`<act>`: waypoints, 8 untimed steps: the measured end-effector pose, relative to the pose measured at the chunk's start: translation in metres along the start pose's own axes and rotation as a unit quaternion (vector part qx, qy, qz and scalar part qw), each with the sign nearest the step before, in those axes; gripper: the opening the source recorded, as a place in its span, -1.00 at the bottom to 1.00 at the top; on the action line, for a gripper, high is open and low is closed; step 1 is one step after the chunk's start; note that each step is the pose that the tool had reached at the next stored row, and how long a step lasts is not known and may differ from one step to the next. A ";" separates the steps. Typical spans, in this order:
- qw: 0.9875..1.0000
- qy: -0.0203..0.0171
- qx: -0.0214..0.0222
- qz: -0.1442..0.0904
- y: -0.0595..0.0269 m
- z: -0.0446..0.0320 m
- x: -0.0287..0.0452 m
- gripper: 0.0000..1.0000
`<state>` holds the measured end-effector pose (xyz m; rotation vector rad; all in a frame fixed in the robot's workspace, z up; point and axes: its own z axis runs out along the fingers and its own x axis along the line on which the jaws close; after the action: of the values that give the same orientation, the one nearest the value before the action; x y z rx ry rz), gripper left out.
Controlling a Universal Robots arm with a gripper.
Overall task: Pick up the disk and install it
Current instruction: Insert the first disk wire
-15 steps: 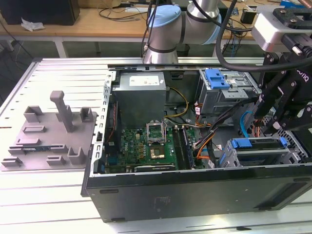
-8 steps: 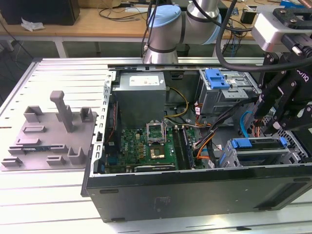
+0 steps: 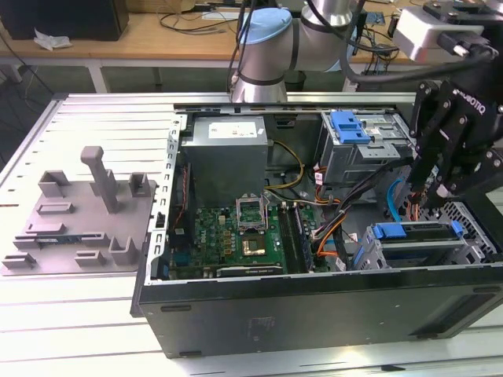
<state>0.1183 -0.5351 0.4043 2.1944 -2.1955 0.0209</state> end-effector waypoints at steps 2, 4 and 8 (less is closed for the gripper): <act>1.000 0.010 0.000 0.000 -0.0004 -0.0004 -0.0103 -0.11; 1.000 0.015 0.000 0.000 -0.0017 -0.0007 -0.0179 -0.11; 1.000 0.020 0.000 0.001 -0.0053 -0.0011 -0.0277 -0.11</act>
<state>0.1236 -0.5074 0.4044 2.1725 -2.1760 0.0650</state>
